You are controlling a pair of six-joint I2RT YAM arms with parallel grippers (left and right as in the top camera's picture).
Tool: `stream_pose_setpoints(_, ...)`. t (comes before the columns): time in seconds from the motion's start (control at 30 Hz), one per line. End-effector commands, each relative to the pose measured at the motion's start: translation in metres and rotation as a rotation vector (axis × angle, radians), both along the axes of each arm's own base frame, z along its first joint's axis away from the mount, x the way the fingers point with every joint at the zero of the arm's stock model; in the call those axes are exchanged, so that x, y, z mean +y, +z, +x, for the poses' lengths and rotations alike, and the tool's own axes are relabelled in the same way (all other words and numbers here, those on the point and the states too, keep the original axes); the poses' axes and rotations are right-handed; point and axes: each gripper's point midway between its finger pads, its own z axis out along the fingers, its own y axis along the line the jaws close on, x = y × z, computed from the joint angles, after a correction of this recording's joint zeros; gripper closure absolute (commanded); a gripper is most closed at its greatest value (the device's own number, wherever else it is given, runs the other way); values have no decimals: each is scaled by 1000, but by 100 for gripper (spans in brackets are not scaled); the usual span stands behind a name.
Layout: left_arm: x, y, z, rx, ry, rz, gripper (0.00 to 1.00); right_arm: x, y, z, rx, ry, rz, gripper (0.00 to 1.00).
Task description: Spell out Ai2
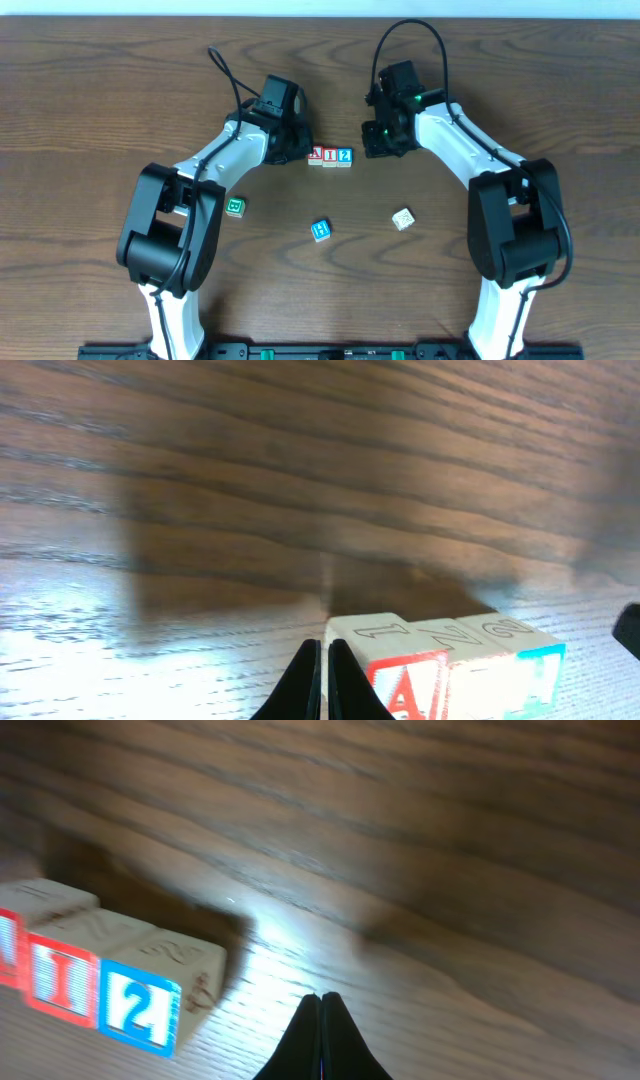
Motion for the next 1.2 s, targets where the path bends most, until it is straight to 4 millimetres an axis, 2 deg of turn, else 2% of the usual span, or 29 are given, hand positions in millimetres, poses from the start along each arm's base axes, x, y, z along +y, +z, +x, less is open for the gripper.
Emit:
stream_pose_setpoints(0.0, 28, -9, 4, 7, 27, 62, 94, -17, 13, 20, -55, 4, -62, 99)
stream_pose_setpoints(0.1, 53, 8, 13, -22, 49, 92, 94, -28, 40, 36, -108, -6, -101, 99)
stream_pose_setpoints(0.17, 73, 33, 22, -75, 75, 121, 94, -32, 69, 50, -163, -13, -102, 99)
stream_pose_setpoints(0.2, 83, 51, 27, -115, 82, 138, 94, -33, 84, 57, -194, -15, -96, 99)
stream_pose_setpoints(0.3, 110, 125, 33, -281, 100, 216, 94, -39, 145, 75, -313, -25, -83, 99)
stream_pose_setpoints(0.33, 115, 153, 31, -342, 97, 240, 94, -42, 172, 77, -360, -25, -78, 99)
stream_pose_setpoints(0.4, 120, 196, 21, -432, 75, 258, 94, -45, 206, 74, -410, -22, -74, 95)
stream_pose_setpoints(0.43, 122, 218, 11, -477, 62, 261, 94, -48, 228, 68, -439, -14, -73, 78)
stream_pose_setpoints(0.5, 126, 251, -13, -534, 44, 268, 94, -51, 259, 51, -469, 6, -78, 38)
stream_pose_setpoints(0.53, 130, 272, -35, -566, 33, 273, 55, -53, 279, 32, -480, 12, -76, 2)
stream_pose_setpoints(0.57, 132, 281, -46, -579, 33, 272, 25, -55, 292, 21, -492, 11, -72, 1)
stream_pose_setpoints(0.6, 136, 294, -63, -598, 37, 269, 5, -57, 305, 7, -503, 11, -65, 1)
stream_pose_setpoints(0.7, 144, 326, -106, -669, 51, 255, 5, -68, 340, -35, -545, 5, -61, 1)
stream_pose_setpoints(0.77, 150, 345, -134, -725, 67, 249, 5, -74, 354, -61, -555, -2, -59, 1)
stream_pose_setpoints(0.87, 157, 363, -174, -785, 77, 235, 5, -82, 376, -94, -595, -5, -49, 1)
stream_pose_setpoints(1.03, 166, 372, -218, -834, 87, 225, 5, -88, 402, -121, -678, -13, -31, 1)
stream_pose_setpoints(1.17, 170, 361, -240, -799, 80, 232, 5, -90, 411, -131, -711, -16, -24, 1)
